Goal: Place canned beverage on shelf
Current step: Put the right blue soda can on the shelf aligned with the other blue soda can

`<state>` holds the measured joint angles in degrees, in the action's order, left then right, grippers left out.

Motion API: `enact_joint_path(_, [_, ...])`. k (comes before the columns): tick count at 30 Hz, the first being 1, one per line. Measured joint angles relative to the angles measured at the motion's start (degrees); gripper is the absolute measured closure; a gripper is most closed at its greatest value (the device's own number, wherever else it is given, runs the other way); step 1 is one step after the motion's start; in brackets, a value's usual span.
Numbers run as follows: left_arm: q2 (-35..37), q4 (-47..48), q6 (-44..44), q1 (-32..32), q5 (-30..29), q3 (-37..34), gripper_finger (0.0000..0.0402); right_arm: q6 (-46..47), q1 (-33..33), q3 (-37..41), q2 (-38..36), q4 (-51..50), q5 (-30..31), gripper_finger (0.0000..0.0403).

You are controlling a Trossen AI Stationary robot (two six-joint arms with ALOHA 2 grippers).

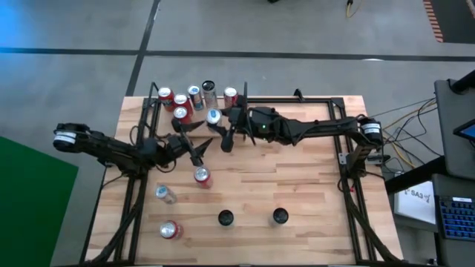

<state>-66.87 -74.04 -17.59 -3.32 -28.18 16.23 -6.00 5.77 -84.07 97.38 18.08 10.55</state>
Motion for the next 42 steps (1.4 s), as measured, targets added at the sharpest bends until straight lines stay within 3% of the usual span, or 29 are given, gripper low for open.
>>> enact_joint_path(8, [12.4,9.4,-4.5,0.0,-5.4,-0.5,0.0091,1.2,3.7,0.0,0.6,0.0,-0.2,0.0200])
enact_joint_path(19, [25.9,12.4,-6.4,0.0,-5.4,-0.3,0.0091,7.4,7.0,-0.1,5.2,4.7,-5.2,0.0200])
enact_joint_path(28, [31.5,12.4,-8.4,0.0,-5.7,-0.2,0.0091,9.1,7.7,-3.7,10.0,5.0,-6.7,0.0200])
enact_joint_path(42, [33.6,12.6,-10.7,0.1,-7.3,-0.2,0.0091,7.9,8.3,-14.2,19.4,-1.0,-6.5,0.0200])
